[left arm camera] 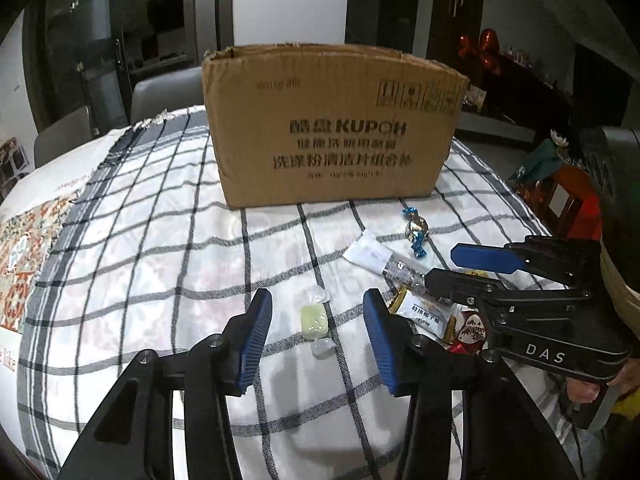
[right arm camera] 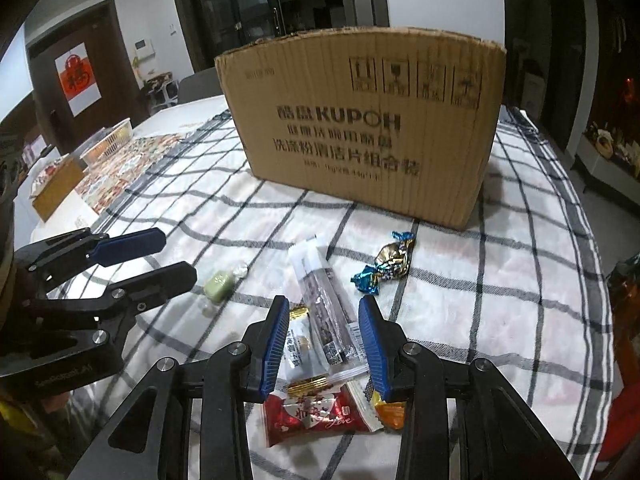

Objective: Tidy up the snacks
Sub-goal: 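Grasp the pale green candy with the left tool while the right tool grasps the white stick packet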

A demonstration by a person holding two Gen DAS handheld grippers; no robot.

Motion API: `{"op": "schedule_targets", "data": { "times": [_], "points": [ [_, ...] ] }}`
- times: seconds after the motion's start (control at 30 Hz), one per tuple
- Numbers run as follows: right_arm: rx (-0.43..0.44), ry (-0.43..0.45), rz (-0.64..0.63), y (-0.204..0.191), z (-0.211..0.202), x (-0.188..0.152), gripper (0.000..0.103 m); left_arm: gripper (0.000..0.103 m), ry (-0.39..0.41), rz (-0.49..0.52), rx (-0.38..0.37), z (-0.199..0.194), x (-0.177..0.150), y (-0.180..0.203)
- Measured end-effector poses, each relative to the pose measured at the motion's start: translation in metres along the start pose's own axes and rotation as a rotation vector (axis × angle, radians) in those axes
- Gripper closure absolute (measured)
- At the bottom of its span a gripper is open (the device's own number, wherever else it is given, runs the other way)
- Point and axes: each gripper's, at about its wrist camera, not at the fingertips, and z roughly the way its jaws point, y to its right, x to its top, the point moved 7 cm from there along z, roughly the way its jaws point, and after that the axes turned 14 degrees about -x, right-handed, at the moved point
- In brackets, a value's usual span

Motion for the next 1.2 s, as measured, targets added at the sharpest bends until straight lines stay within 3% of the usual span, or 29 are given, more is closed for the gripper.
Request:
{"op": "schedule_targets", "data": {
  "times": [0.67,0.9,0.97,1.2],
  "points": [
    [0.014,-0.059,-0.007,-0.001,0.028,-0.004,0.070,0.070,-0.086,-0.094,-0.061,0.040,-0.010,-0.011],
    [0.019,-0.072,-0.022,-0.004,0.034,-0.002,0.070,0.078,-0.090,-0.100,-0.048,0.043,-0.010,-0.014],
    [0.011,-0.069,-0.038,-0.006,0.034,-0.002,0.074,0.084,-0.098,-0.102,-0.044,0.045,-0.013,-0.015],
    [-0.012,-0.048,-0.074,-0.014,0.032,0.000,0.082,0.084,-0.094,-0.113,-0.051,0.044,-0.014,-0.017]
  ]
}}
